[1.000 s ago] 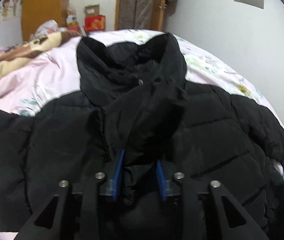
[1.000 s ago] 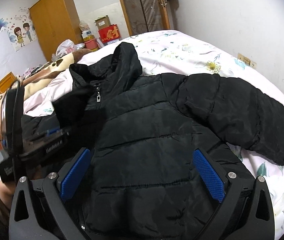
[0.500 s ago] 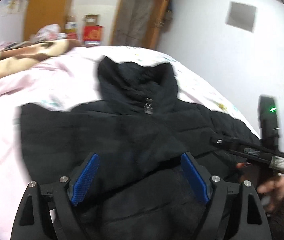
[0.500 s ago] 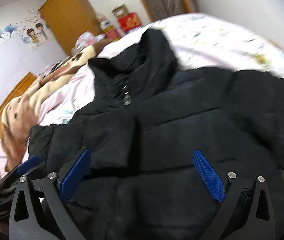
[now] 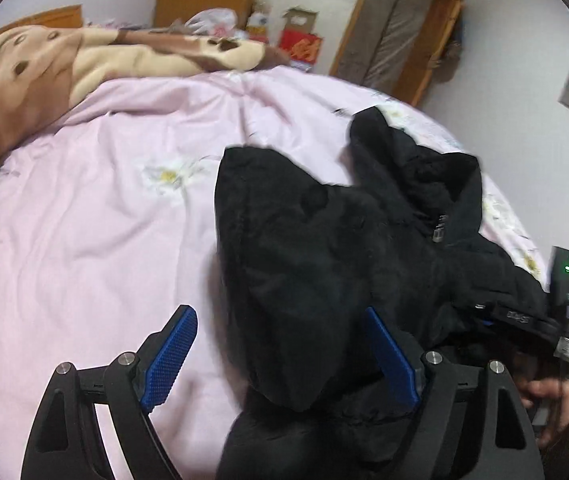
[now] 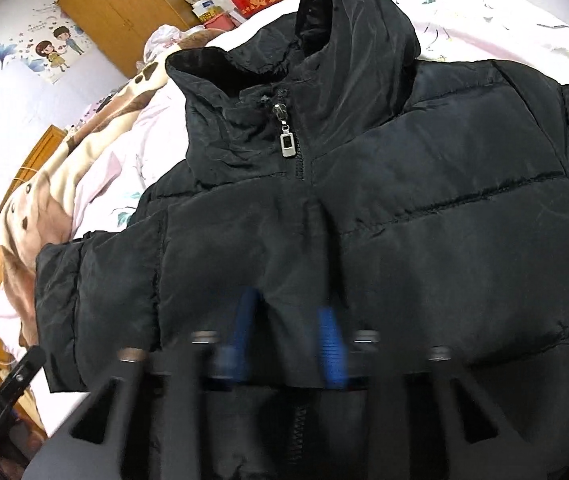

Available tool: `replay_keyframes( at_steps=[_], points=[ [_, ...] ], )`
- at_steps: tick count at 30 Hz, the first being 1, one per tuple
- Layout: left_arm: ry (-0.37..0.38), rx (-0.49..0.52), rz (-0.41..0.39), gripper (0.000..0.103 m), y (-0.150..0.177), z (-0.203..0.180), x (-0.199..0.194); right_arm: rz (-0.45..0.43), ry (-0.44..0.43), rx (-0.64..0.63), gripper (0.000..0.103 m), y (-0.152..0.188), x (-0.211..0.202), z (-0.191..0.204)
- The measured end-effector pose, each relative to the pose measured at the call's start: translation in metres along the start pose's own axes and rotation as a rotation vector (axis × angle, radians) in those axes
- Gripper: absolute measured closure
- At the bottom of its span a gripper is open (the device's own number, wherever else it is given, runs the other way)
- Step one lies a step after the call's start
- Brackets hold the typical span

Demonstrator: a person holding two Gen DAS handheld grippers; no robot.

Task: Fold large clothes

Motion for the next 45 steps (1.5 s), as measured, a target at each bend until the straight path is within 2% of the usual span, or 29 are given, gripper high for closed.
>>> replay_keyframes(
  at_steps=[1,5,8,12,16,22,25,27,32,37,41,45],
  points=[
    [-0.004,0.011,-0.002,0.018,0.001,-0.001,0.002,-0.007,-0.005,-0.001,0.094,-0.001,-0.003,0.001],
    [0.0,0.014,-0.002,0.018,0.002,-0.003,0.002,-0.077,-0.005,-0.028,0.098,-0.009,-0.023,0.005],
    [-0.006,0.03,-0.033,0.018,-0.004,-0.011,-0.003,-0.135,-0.003,-0.014,0.098,-0.015,-0.048,0.001],
    [-0.002,0.078,-0.057,0.018,-0.013,-0.035,-0.002,-0.247,0.052,0.001,0.098,-0.026,-0.096,-0.018],
    [0.005,0.115,-0.03,0.018,-0.014,-0.057,0.017,-0.28,0.125,0.0,0.098,-0.028,-0.117,-0.038],
    [-0.039,0.158,0.015,0.018,-0.012,-0.072,0.058,-0.225,0.213,0.027,0.098,-0.017,-0.102,-0.068],
    [-0.065,0.126,0.065,0.018,-0.012,-0.069,0.082,-0.191,0.246,0.042,0.098,-0.007,-0.093,-0.08],
    [-0.067,0.1,0.055,0.018,-0.015,-0.067,0.087,-0.174,0.266,0.047,0.098,-0.001,-0.088,-0.086],
    [-0.099,0.123,0.111,0.017,-0.018,-0.064,0.112,-0.143,0.305,0.033,0.098,0.004,-0.081,-0.101],
    [-0.122,0.134,0.133,0.016,-0.02,-0.064,0.124,-0.127,0.345,0.02,0.098,0.009,-0.079,-0.1],
    [-0.139,0.142,0.163,0.011,-0.018,-0.063,0.137,-0.105,0.347,0.053,0.098,0.016,-0.074,-0.104],
    [-0.144,0.14,0.163,0.01,-0.018,-0.063,0.138,-0.078,0.377,0.034,0.096,0.019,-0.069,-0.105]
  ],
)
Point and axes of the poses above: each gripper's, at about its wrist camera, not at the fingertips, and x roughly the way its jaws point, z to its left, y to its underside, the point moved 8 cm from there along x, roughly the way its jaws point, and after that the axes turned 9 degrees about -x, right-handed, at the moved point
